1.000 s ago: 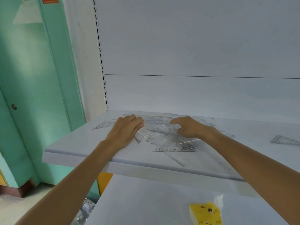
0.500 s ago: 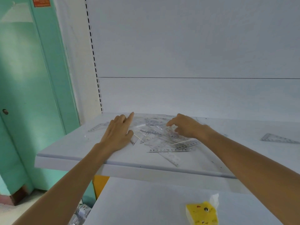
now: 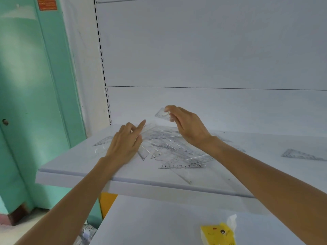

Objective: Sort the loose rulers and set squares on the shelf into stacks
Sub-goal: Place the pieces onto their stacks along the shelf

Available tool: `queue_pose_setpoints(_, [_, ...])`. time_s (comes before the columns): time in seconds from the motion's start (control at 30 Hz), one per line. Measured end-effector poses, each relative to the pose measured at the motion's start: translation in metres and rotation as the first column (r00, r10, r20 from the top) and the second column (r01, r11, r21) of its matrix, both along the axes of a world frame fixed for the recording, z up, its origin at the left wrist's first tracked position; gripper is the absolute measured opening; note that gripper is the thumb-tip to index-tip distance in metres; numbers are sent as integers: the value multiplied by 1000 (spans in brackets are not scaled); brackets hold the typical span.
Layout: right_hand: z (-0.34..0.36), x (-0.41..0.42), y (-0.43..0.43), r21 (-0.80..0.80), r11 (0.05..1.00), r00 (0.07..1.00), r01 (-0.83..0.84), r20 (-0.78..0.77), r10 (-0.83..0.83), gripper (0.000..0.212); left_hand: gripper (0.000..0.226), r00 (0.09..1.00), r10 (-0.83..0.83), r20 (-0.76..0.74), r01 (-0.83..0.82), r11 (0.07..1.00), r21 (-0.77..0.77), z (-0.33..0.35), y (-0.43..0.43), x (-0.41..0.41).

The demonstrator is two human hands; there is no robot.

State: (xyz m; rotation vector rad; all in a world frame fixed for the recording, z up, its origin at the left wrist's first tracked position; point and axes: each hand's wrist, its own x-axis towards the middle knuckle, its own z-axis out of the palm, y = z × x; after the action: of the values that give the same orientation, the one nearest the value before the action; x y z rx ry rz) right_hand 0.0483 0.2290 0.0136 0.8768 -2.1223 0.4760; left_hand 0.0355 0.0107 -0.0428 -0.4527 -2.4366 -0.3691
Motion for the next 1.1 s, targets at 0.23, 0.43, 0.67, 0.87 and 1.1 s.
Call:
queue_pose_setpoints(0.23, [-2, 0, 47, 23, 961, 961, 276, -9, -275, 34, 48, 997, -73, 26, 73, 997, 1, 19, 21, -7])
queue_pose_setpoints(0.43, [-20, 20, 156, 79, 859, 814, 506, 287, -506, 54, 50, 965, -249, 86, 255, 965, -66, 39, 104, -8])
queue_pose_setpoints(0.67, [-25, 78, 286, 18, 719, 677, 695, 321, -662, 44, 41, 840, -501, 211, 497, 865, 73, 40, 239, 1])
queue_pose_setpoints(0.87, [-28, 129, 402, 71, 593, 554, 802, 284, -783, 48, 40, 785, -589, 194, 601, 799, -4, 46, 359, 25])
queue_pose_setpoints(1.1, [-31, 154, 554, 135, 556, 498, 820, 311, -809, 40, 33, 755, -604, 254, 605, 792, 83, 32, 499, 54])
